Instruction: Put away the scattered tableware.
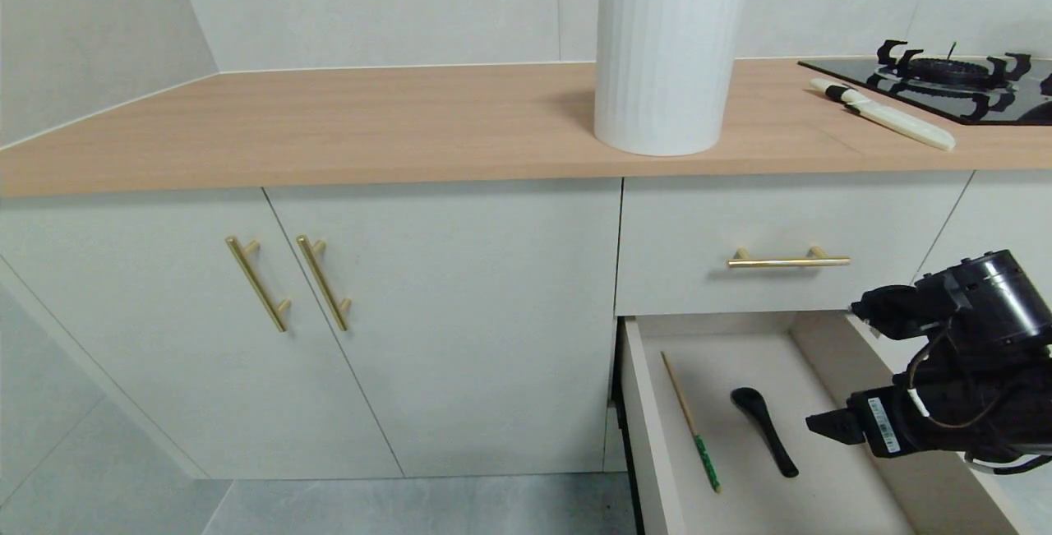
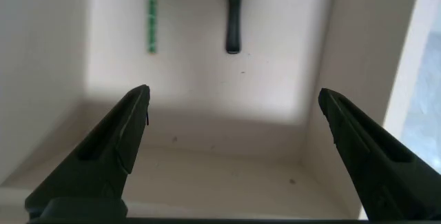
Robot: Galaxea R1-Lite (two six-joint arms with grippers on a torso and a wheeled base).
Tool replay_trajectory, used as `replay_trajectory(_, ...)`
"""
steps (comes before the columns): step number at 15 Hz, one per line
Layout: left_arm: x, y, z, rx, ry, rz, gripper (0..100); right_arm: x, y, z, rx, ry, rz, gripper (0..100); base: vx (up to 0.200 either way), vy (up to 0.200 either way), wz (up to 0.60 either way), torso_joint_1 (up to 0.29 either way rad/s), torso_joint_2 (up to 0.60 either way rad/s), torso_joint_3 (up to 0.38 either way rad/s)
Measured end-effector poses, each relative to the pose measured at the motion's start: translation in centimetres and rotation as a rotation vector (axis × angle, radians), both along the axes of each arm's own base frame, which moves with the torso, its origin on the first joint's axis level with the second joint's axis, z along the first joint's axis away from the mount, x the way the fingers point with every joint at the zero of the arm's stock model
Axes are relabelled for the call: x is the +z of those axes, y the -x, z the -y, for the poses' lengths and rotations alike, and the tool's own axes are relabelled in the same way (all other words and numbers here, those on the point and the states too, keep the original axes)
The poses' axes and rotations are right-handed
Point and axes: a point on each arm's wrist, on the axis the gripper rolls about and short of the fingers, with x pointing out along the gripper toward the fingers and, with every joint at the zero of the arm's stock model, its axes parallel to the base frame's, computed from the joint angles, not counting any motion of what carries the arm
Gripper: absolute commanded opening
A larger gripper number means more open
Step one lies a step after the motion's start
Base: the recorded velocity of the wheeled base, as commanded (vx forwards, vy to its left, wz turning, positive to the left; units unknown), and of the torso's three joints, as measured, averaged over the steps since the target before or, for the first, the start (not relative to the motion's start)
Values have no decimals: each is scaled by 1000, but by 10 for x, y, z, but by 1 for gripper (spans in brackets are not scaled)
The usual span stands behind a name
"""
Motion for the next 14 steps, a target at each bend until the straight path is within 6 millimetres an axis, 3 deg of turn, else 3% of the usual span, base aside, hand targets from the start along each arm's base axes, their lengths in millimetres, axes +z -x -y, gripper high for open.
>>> replay_trajectory(6,0,0,0,0,0,0,100,9,6,1,5,-12,36,100,0,0,0,0,0,0)
replay_trajectory(14,0,0,0,0,1,0,100,10,9,1,10,-13,42,100,-200,0,0,2,1,1)
